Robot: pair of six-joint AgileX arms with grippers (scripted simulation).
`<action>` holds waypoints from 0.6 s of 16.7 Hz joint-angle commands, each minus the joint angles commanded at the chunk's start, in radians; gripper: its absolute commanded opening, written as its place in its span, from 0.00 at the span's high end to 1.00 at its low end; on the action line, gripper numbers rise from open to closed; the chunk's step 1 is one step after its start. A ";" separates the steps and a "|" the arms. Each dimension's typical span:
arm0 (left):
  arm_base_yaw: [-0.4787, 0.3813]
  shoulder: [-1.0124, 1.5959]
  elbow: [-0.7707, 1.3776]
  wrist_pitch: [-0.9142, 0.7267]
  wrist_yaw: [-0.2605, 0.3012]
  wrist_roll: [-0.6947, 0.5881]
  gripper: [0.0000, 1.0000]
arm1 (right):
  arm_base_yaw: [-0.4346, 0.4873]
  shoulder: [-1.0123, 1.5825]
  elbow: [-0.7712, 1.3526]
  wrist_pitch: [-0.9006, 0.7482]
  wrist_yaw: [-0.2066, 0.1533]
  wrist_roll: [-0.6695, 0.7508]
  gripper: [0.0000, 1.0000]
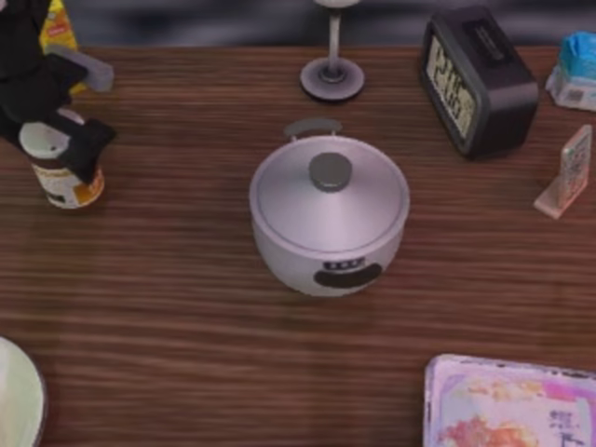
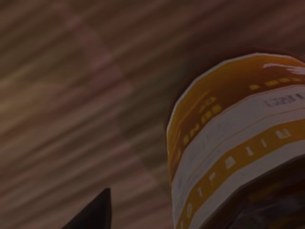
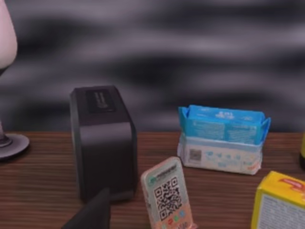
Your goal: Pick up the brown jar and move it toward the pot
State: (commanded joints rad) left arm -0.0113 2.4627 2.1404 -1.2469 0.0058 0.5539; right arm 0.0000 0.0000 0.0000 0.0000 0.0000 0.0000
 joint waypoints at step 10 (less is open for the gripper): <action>0.000 0.000 0.000 0.000 0.000 0.000 0.83 | 0.000 0.000 0.000 0.000 0.000 0.000 0.00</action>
State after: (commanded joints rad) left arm -0.0113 2.4627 2.1404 -1.2469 0.0058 0.5539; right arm 0.0000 0.0000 0.0000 0.0000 0.0000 0.0000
